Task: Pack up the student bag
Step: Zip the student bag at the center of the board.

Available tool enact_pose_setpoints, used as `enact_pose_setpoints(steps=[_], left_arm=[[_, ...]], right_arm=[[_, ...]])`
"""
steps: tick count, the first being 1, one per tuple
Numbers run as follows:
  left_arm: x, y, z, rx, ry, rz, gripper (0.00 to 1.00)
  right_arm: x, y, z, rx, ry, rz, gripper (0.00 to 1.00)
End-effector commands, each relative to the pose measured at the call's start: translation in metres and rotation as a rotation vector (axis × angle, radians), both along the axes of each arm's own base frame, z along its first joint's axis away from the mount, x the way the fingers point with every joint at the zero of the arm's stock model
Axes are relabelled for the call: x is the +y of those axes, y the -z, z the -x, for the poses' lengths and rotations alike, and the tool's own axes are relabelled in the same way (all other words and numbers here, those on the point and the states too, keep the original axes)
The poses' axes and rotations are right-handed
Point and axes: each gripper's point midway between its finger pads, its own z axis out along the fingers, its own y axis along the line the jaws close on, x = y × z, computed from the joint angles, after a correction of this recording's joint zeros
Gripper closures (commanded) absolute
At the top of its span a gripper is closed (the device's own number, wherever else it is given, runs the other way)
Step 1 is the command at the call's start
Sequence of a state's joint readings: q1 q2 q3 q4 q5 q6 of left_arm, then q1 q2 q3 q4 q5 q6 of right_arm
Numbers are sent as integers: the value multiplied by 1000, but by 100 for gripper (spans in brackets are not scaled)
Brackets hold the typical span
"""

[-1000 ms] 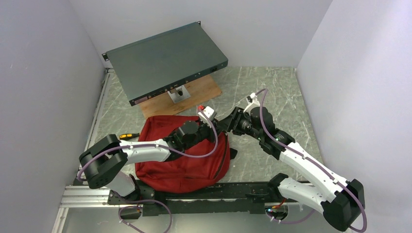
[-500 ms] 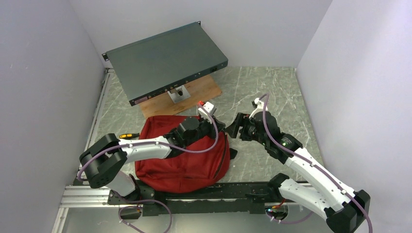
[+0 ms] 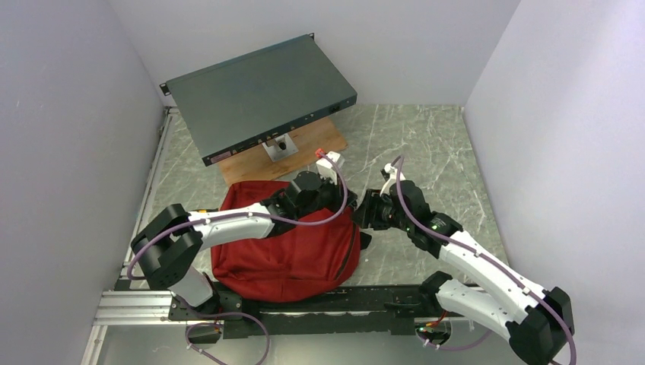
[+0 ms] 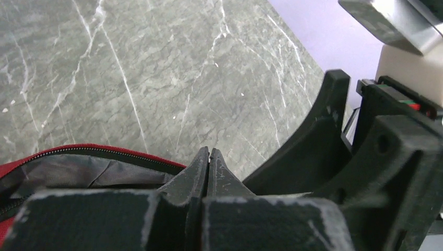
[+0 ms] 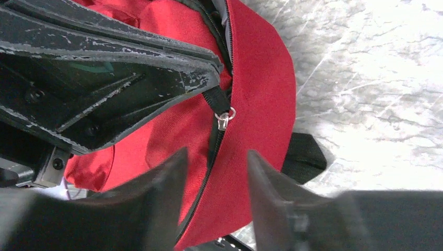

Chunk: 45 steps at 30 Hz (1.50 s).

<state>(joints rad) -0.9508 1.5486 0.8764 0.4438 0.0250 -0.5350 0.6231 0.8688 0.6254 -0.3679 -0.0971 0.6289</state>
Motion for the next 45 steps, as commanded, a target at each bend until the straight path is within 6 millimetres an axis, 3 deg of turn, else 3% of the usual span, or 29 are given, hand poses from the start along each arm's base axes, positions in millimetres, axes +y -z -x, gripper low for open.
enact_pose_setpoints(steps=[1,3,4,7,13,20,23,31,37,39,45], left_arm=[[6,3,-11,78,-91,-37,100],[12,4,-16,73,-128,-53,100],[15,3,-20,67,-157,-64,100],[22,4,-28,49,-203,-107,100],[38,11,-41,11,-287,-200,100],[110,31,-77,-21,-652,-513,100],[141,36,-89,0,-764,-561,100],[181,21,-84,-61,-824,-610,100],[224,29,-79,-40,-901,-658,100],[224,32,-78,-37,-860,-652,100],[189,13,-79,-47,-669,-594,100]], right_arm=[[11,-9,-12,-63,-20,-37,62],[9,-6,-15,-59,-5,-20,85],[9,-3,-16,-55,1,-13,91],[10,0,-17,-52,0,-17,100],[-4,18,-17,2,77,42,100],[-37,34,-8,76,246,111,100],[-52,41,-3,93,323,125,100],[-71,52,0,73,417,135,100],[-71,38,-11,0,435,101,100],[-68,34,-16,-28,421,97,100],[-64,21,-41,-119,413,139,100]])
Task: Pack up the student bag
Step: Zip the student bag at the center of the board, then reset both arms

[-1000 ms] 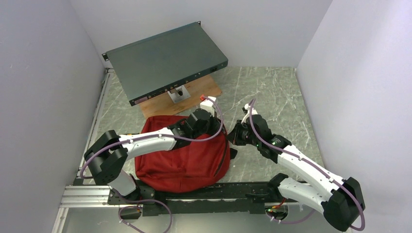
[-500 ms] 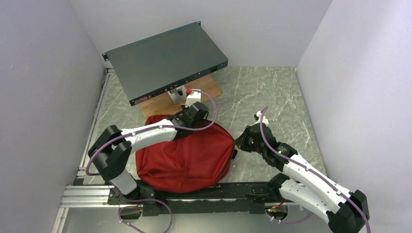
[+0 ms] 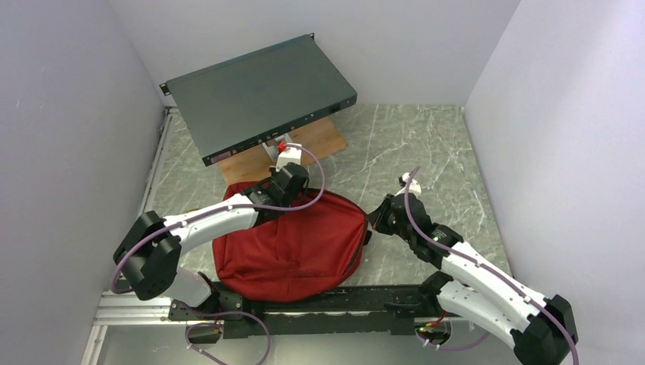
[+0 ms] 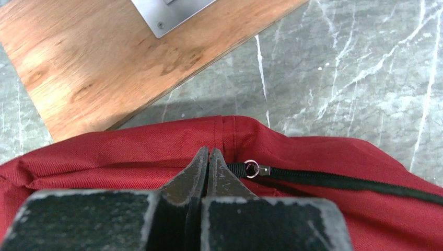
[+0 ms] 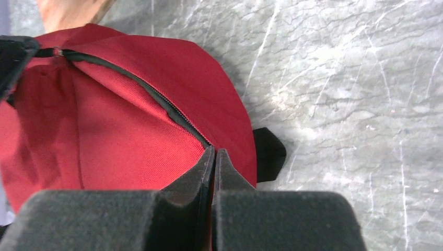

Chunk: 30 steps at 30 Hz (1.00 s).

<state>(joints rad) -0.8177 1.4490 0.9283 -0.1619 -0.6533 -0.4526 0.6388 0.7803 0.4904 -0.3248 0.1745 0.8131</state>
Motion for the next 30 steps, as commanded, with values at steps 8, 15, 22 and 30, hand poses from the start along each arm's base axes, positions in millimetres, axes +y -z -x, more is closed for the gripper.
enact_pose_setpoints(steps=[8,15,22,30], left_arm=[[-46,-100,26,-44,381,198,24],[-47,-151,72,-100,552,347,9],[-22,-172,104,-185,605,388,2],[16,-191,121,-318,562,383,0]], right_arm=[[-65,-22,-78,-98,192,245,100],[-152,-14,-91,30,371,246,100],[-182,-39,-93,-31,385,218,100],[-62,-58,-77,-63,-67,138,63]])
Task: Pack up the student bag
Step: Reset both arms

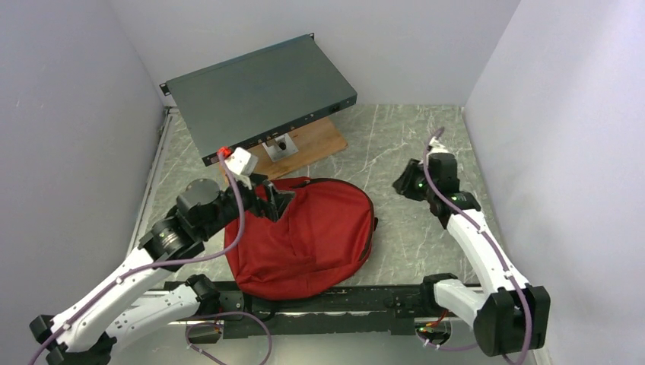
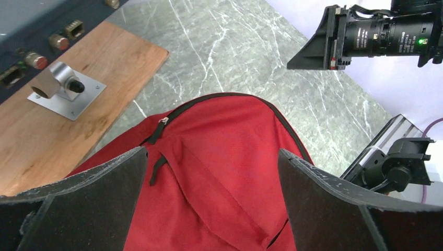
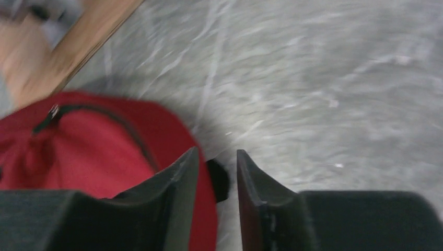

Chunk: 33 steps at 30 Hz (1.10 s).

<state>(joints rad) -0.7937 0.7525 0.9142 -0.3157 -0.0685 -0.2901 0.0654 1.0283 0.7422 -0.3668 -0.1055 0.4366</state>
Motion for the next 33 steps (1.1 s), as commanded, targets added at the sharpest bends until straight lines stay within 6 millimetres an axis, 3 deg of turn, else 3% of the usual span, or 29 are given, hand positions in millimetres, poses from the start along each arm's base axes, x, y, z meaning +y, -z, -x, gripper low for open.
enact_pose_setpoints(steps=[1,4,6,11,15,19,23,33], left_arm=[[20,-15,6,-83,-43,21,0],[40,-36,13,-140,-91,71,0],[55,-54,20,-191,-120,103,0],[104,-97,40,-324,-233,178,0],[141,-119,55,-403,-322,201,0],[170,-130,64,-459,-406,214,0],[185,-132,68,-486,-451,206,0],[196,-136,67,-516,-502,165,0]], right_arm=[[51,-36,12,-65,-221,-7,60],[60,-71,23,-154,-249,-1,48],[55,-105,29,-238,-224,2,42],[23,-199,55,-490,-92,16,20],[-11,-247,77,-641,60,52,6],[-39,-267,91,-712,190,92,1],[-63,-275,99,-715,305,137,0],[-81,-289,112,-762,388,154,0]])
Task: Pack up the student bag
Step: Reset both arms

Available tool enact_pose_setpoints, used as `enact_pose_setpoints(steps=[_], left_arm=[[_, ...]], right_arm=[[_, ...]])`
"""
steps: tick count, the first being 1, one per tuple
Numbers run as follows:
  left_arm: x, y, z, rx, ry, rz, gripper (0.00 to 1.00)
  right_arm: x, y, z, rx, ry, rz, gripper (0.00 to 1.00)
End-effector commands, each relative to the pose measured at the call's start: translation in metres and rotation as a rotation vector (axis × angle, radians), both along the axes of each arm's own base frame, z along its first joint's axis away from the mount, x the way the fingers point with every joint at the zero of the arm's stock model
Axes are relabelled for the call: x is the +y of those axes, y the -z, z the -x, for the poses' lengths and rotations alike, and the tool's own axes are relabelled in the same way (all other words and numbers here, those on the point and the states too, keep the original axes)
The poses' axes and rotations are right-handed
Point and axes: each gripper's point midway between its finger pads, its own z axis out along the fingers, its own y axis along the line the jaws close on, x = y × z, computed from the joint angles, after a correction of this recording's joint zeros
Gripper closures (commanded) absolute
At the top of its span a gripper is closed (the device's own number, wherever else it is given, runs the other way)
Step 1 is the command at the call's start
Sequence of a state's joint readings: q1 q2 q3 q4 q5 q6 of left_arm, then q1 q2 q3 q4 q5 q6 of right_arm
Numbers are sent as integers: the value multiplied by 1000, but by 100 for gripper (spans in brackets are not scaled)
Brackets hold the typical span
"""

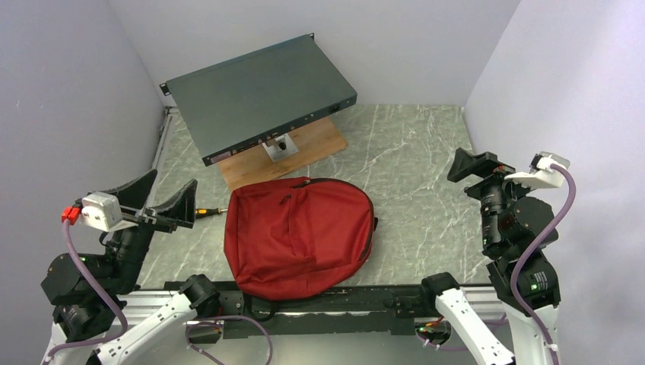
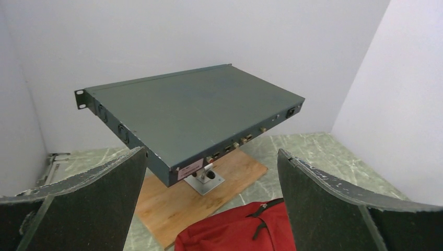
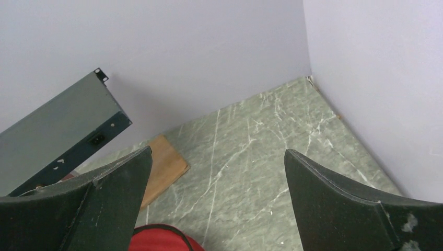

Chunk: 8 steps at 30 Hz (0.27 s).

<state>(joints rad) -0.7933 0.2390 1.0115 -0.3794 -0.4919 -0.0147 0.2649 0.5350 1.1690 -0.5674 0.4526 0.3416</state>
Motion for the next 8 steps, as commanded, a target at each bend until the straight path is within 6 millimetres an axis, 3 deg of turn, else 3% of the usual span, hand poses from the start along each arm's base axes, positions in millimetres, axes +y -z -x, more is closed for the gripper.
enact_pose_setpoints(steps=[1,8], left_arm=[[13,-12,2,-34,-55,-8,0],[10,-9,0,-25,-45,-3,0]], right_arm=[[-14,-19,12,-56,62,-1,0],[-5,-13,4,-17,20,27,0]])
